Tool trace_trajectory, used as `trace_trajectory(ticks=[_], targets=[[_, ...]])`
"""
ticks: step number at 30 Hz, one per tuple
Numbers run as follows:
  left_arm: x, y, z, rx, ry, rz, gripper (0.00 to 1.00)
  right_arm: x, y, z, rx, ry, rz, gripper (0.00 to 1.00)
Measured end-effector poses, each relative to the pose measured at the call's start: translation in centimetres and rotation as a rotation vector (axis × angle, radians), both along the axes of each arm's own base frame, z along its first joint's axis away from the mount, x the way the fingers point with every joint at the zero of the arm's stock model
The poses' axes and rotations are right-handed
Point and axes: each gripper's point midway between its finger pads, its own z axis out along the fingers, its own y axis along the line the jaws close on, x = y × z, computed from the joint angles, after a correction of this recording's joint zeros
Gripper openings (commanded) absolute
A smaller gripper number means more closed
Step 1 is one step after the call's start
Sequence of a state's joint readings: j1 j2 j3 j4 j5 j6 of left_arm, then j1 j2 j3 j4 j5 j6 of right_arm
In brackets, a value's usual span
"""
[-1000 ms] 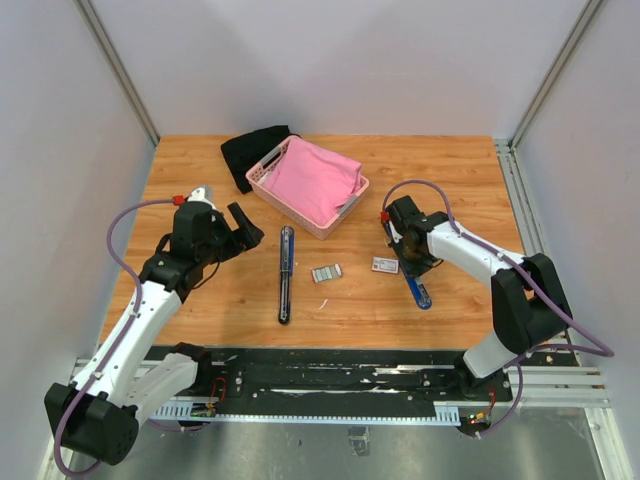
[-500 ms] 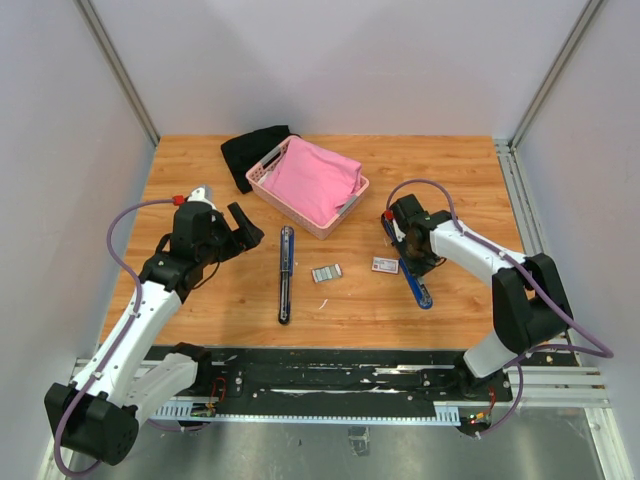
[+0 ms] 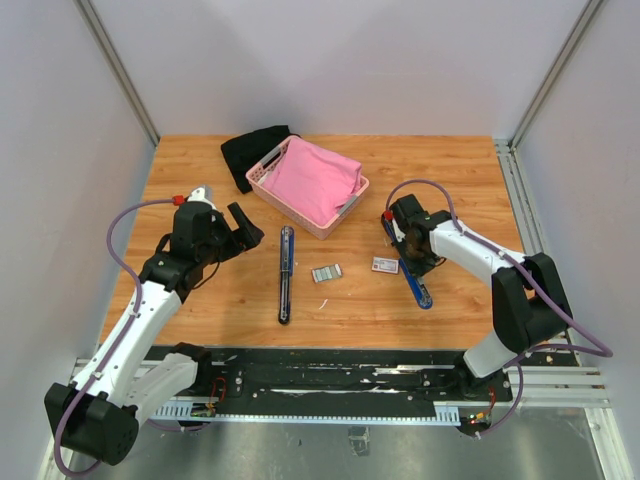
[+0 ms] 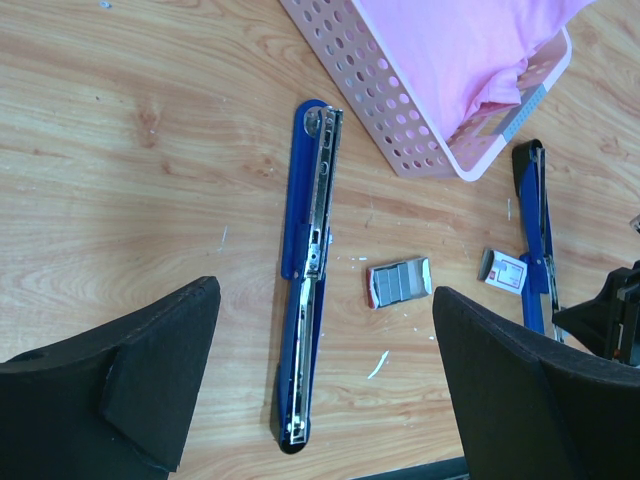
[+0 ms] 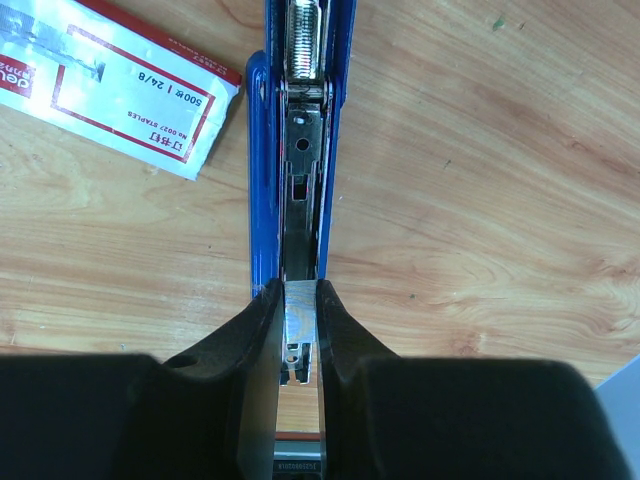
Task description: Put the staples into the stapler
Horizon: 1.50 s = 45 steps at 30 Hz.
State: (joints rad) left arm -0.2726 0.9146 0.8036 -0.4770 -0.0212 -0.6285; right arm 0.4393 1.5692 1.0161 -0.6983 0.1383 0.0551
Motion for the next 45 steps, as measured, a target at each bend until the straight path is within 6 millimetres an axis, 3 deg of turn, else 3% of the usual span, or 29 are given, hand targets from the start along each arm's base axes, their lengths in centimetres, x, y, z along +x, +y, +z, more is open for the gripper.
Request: trace_trajectory(ticks=[23,45], targets=[[0.0,0.0,0.0,0.001,-0.001,0.0,0.92,-0.3,0.6,-0.1,0.038,0.022,-0.029,0.13],[0.5,-0.3,-0.8,0.014,0.02,-0.022,0.92,-0.9,0.5,1.2,0.047,-0.013,-0.206,0.13]])
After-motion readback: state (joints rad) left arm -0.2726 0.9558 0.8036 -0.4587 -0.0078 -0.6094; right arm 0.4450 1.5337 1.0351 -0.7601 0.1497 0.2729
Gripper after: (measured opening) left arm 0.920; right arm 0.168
